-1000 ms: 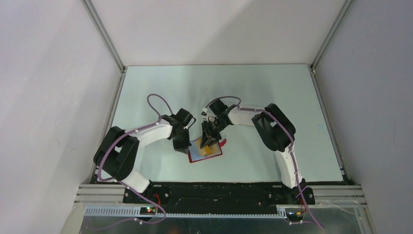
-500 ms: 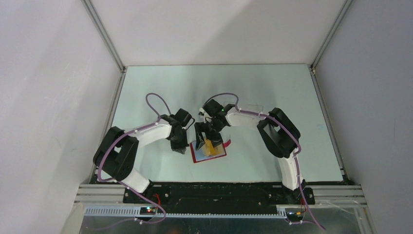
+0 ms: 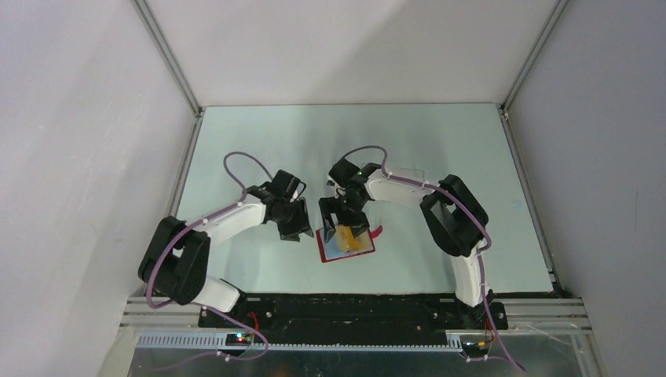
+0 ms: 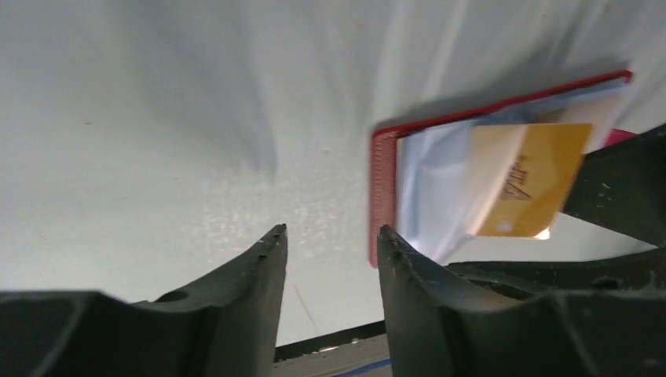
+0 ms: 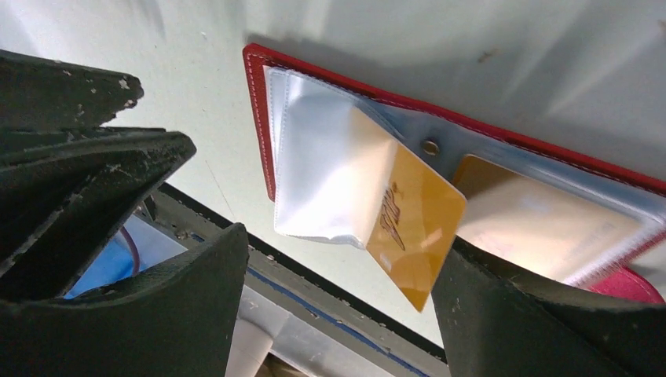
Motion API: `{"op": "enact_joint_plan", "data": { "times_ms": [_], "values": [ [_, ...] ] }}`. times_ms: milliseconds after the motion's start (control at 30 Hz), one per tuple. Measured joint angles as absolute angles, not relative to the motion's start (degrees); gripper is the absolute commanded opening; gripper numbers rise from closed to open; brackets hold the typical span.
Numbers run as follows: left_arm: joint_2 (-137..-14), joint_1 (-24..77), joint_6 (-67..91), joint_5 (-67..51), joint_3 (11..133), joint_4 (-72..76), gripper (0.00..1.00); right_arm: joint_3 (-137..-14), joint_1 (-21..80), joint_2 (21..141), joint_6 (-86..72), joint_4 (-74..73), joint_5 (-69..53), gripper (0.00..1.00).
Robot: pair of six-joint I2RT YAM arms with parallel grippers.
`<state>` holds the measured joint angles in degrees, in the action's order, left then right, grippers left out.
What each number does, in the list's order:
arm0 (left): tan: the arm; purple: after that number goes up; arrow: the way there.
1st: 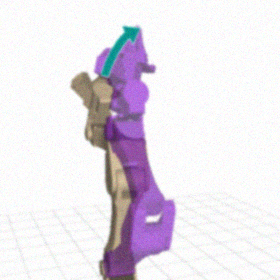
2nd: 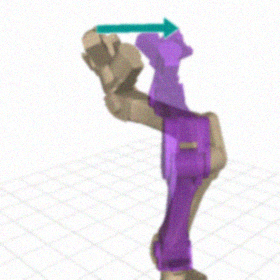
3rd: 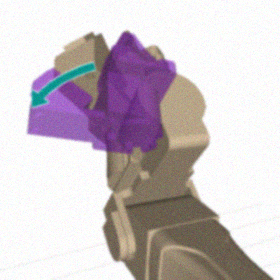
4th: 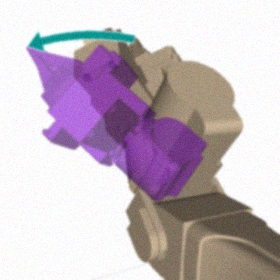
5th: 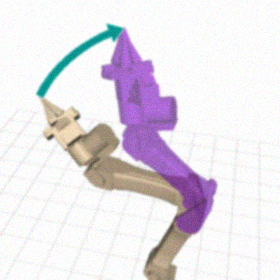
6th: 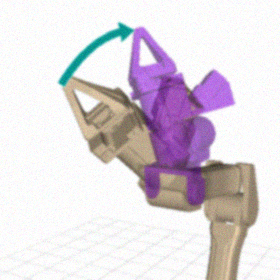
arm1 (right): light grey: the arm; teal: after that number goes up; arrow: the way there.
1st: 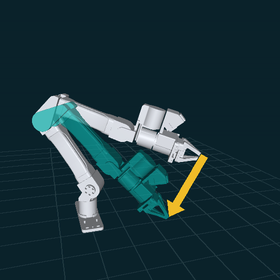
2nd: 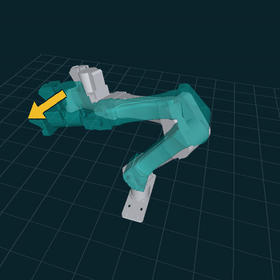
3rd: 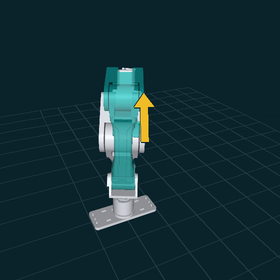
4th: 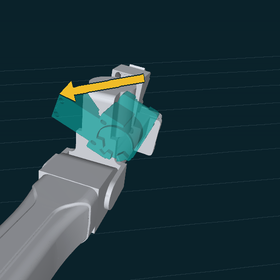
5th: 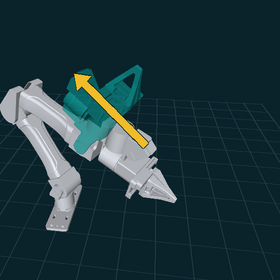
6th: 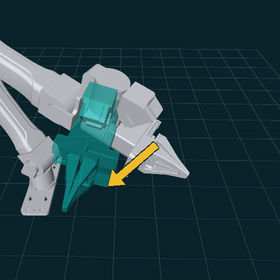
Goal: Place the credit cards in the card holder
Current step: Insert the credit card into the card holder.
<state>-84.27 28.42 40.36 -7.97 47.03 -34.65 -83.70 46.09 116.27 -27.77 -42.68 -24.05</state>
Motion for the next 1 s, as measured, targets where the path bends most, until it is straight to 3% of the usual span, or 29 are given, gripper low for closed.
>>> {"op": "enact_joint_plan", "data": {
  "times_ms": [33,100,267,600,1000],
  "values": [
    [-83.50,28.29,40.75,-9.13,46.54,-33.39,0.55,-83.66,45.82,115.92,-27.79,-43.05,-23.92,0.94],
    [-83.22,28.25,41.28,-10.57,46.00,-31.73,0.57,-83.29,45.12,115.02,-27.88,-43.38,-23.79,0.99],
    [-83.37,28.47,42.26,-12.99,44.51,-28.97,0.58,-81.03,42.26,111.72,-27.40,-43.62,-24.51,0.94],
    [-86.59,32.34,44.99,-15.40,44.29,-24.51,0.58,-79.26,40.10,109.97,-26.57,-44.80,-24.38,0.56],
    [-89.67,34.30,46.57,-15.64,44.47,-23.49,0.39,-77.69,40.71,115.11,-26.30,-43.55,-28.64,0.39]
  ]
}}
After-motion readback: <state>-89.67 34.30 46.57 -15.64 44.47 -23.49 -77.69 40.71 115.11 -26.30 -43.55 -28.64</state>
